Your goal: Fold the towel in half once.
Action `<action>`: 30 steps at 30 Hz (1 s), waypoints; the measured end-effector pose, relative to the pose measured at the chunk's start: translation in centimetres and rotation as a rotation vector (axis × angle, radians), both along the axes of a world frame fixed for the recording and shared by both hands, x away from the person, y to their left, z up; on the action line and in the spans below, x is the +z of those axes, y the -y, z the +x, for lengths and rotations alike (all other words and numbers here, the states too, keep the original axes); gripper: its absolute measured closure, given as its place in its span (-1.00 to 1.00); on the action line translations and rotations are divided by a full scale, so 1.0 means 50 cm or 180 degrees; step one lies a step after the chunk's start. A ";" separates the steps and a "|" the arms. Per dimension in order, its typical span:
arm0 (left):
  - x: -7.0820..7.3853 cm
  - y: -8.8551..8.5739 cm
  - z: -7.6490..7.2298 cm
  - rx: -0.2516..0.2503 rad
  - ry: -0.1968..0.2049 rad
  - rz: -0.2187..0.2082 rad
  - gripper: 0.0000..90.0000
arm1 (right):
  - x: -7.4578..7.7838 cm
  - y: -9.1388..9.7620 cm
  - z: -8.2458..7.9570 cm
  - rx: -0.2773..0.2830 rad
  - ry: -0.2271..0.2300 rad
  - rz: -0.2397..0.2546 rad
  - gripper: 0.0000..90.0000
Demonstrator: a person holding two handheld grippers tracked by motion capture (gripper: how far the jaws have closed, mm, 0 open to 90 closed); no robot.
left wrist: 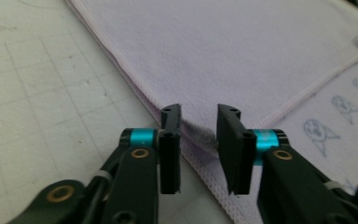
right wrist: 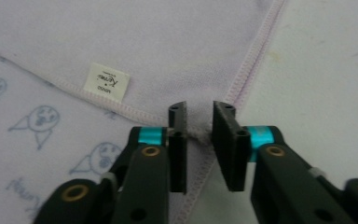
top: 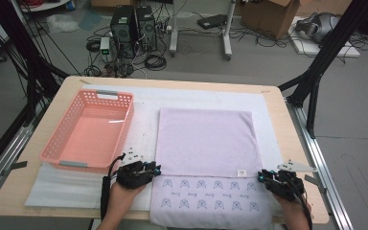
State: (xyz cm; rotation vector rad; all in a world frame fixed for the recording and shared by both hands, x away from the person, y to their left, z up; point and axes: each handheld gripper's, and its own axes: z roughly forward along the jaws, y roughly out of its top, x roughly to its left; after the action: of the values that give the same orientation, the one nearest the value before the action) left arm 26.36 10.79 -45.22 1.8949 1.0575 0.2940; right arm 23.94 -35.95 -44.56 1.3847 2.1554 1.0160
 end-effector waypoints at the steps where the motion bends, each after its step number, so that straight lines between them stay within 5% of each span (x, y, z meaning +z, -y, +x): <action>1: 0.000 0.004 -0.001 -0.0008 0.0013 0.0047 0.69 | -0.001 -0.001 -0.001 0.0003 0.0000 -0.0011 0.76; 4: 0.000 0.011 -0.002 -0.0003 0.0035 0.0154 0.87 | 0.000 -0.004 0.001 0.0000 0.0008 -0.0077 0.86; 9: 0.003 0.009 -0.004 -0.0005 0.0073 0.0114 0.93 | 0.002 -0.011 0.002 0.0015 0.0057 -0.0173 0.92; 15: 0.021 0.000 -0.014 -0.0004 0.0180 -0.0163 0.94 | 0.017 -0.004 -0.004 0.0005 0.0165 0.0003 0.93; 22: 0.029 -0.024 -0.038 0.0019 0.0112 -0.0478 0.95 | 0.023 0.010 -0.028 -0.0003 0.0153 0.0157 0.93; 30: 0.035 -0.043 -0.110 -0.0098 0.0135 -0.0501 0.95 | 0.035 0.016 -0.094 0.0126 0.0166 0.0234 0.93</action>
State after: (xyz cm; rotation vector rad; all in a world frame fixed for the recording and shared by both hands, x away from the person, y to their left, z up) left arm 20.84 12.94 -43.48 1.7554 0.9931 0.2255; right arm 19.24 -36.75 -42.79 1.3378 2.1353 1.1441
